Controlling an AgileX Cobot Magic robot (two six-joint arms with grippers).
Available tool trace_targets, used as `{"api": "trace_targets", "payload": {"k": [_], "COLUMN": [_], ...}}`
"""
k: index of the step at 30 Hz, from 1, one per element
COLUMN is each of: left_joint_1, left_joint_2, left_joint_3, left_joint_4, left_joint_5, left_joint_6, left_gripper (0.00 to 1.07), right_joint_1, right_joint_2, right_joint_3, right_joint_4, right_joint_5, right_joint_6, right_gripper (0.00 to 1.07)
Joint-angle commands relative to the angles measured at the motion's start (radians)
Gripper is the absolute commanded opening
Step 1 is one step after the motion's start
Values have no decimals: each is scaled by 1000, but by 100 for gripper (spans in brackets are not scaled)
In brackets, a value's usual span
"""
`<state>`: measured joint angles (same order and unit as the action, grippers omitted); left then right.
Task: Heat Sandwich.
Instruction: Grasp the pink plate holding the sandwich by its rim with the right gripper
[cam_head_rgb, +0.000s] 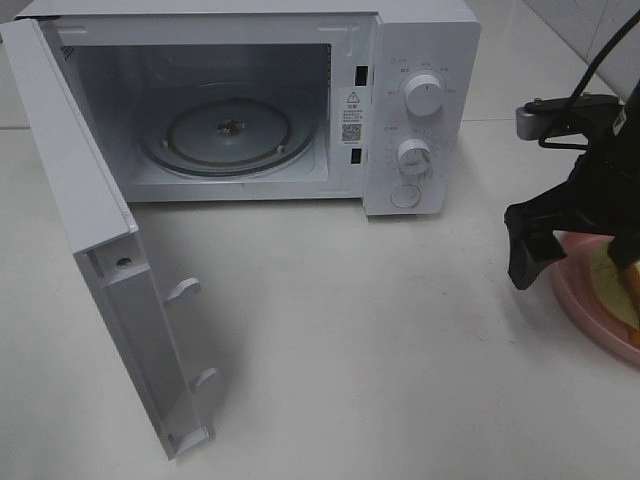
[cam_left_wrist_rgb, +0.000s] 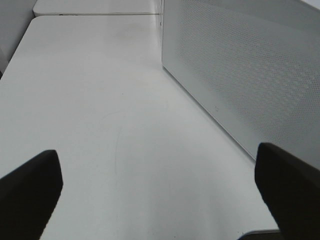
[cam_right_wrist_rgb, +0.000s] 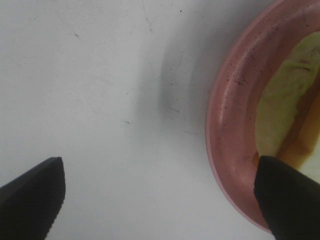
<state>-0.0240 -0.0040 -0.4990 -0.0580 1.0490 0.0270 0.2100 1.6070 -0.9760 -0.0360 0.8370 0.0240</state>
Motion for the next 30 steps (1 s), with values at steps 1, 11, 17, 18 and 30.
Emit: {"api": "trace_targets", "payload": {"k": [1, 11, 17, 18, 30], "left_joint_1": [2, 2, 2, 2, 2], "left_joint_2": [-25, -25, -25, -25, -25], "left_joint_3": [3, 3, 3, 3, 3], "left_joint_4": [-2, -2, -2, -2, -2], "left_joint_5": [-14, -14, -14, -14, -14], "left_joint_6": [0, 0, 0, 0, 0], "left_gripper": [104, 104, 104, 104, 104], "right_joint_1": [-7, -76, -76, -76, -76], "right_joint_2": [43, 108, 128, 135, 221], "right_joint_3": [-16, -18, -18, -18, -18], "right_joint_4": [-6, -2, 1, 4, 15], "right_joint_5": [9, 4, -30, -36, -94], "right_joint_6": [-24, -55, -55, -58, -71], "right_gripper": [98, 96, 96, 96, 94]}}
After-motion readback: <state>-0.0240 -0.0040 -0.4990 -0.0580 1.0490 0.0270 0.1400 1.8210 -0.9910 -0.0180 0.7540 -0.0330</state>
